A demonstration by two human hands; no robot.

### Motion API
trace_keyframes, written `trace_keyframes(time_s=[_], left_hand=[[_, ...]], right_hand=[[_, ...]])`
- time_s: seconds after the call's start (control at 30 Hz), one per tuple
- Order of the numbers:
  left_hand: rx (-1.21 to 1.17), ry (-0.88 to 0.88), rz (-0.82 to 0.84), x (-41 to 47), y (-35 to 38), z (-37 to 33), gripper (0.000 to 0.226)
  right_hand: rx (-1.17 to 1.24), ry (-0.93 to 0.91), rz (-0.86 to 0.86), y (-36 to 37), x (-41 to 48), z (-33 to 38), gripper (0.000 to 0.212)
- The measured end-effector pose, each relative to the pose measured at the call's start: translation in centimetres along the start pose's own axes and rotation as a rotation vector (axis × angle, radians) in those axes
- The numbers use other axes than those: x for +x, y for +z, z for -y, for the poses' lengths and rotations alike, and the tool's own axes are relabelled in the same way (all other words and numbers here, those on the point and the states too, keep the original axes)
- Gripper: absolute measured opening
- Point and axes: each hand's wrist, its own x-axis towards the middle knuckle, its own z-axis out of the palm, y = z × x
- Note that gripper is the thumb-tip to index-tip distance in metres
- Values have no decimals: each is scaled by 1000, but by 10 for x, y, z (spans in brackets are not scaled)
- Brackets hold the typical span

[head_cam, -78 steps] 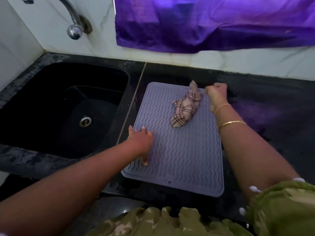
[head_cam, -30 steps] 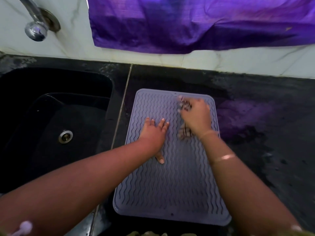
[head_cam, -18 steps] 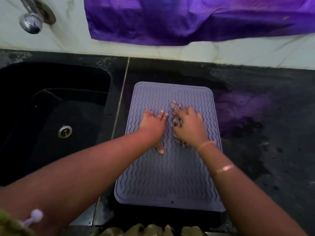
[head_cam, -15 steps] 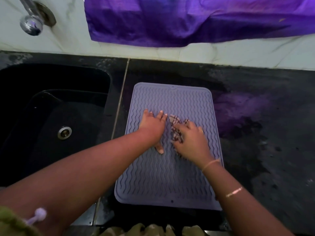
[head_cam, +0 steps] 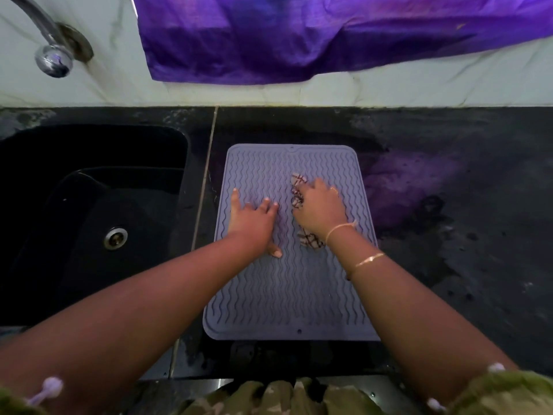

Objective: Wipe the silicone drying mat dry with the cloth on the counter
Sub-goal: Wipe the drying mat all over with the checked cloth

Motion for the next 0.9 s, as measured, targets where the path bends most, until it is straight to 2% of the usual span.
trace_keyframes(time_s=[0.23,0.37,0.43,0.5,0.57,0.63,0.77,0.9], left_hand=[[17,-19,0,1,-2,-3,112],[76,-36,-22,-8,-4,-9,103],[76,-14,-54,-14,-5,-11,92],[-28,13,-8,-21,-4,-10,81],[-183,35,130,-27,-2,-6,92],[-266,51,210,-31,1,-2,108],[-292,17,191,-34,7,-1,112],[-268,0,208,-33,7,-2,112]], right_hand=[[9,-164,47,10,-85,-18,56],[155,-136,90,4,-91,-25,54],[235,-109,4,-3,-77,-27,51],[261,-87,-98,-10,-56,-28,49],[265,-45,-76,-15,-34,-27,49],[194,-38,34,-15,-23,-24,47],[-22,-180,129,-11,-33,-22,52],[-26,-304,198,-8,-65,-32,53]])
